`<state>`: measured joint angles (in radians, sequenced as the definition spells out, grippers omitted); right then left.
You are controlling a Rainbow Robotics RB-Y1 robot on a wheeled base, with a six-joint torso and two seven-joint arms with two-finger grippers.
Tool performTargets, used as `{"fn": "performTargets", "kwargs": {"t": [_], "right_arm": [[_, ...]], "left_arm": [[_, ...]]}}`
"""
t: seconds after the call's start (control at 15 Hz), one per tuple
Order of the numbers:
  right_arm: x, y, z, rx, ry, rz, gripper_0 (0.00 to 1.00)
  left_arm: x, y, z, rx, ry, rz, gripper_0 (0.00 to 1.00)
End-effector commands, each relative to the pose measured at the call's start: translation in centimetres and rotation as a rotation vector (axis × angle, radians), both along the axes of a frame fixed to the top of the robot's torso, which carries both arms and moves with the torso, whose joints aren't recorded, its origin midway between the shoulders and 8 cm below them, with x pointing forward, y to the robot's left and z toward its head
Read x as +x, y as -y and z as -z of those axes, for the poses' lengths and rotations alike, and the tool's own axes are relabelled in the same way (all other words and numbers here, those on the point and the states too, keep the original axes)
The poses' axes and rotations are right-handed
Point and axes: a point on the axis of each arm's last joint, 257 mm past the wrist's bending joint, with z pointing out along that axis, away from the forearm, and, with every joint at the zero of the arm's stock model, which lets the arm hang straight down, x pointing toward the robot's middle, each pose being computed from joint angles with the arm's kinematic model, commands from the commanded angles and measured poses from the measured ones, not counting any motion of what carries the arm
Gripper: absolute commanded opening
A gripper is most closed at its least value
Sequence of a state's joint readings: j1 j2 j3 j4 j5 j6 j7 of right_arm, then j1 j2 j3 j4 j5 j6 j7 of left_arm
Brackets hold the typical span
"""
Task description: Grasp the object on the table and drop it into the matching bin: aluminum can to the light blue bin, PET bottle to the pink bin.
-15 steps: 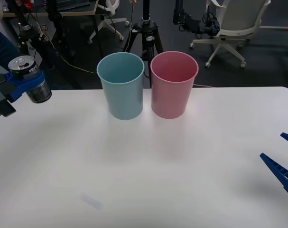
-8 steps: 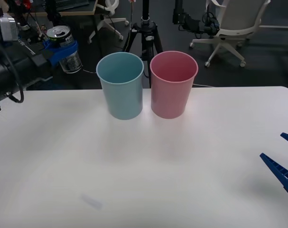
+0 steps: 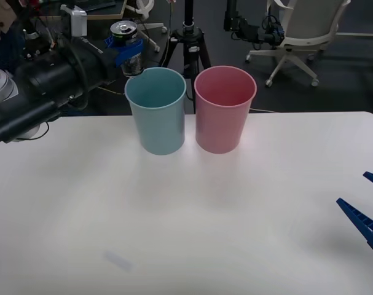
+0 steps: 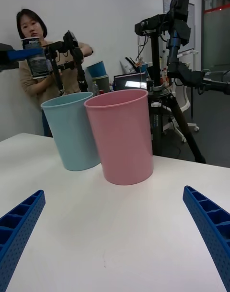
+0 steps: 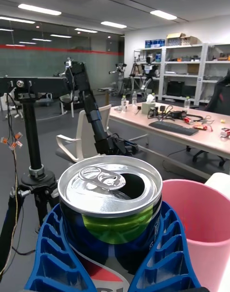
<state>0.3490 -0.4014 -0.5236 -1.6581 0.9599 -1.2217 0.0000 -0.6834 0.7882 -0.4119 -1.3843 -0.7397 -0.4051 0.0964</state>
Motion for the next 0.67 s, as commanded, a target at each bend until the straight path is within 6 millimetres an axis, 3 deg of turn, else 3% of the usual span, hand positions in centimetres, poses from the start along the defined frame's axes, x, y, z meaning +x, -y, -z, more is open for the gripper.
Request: {"fn": "performTargets", "kwargs": {"t": [0.07,0.4,0.67], "right_arm": [[0.0,0.0,0.0,0.0,0.0,0.0,1.0],[0.0,0.0,0.0,0.0,0.0,0.0,1.0],[0.0,0.0,0.0,0.0,0.0,0.0,1.0]], "left_arm": [[1.2,1.9,0.7,0.01,0.005,-0.001,0.01],[2.3,3.1,2.0,0.03,0.002,-0.025,0.0],[2.3,3.5,2.0,0.016,-0.002,-0.022,0.0]]}}
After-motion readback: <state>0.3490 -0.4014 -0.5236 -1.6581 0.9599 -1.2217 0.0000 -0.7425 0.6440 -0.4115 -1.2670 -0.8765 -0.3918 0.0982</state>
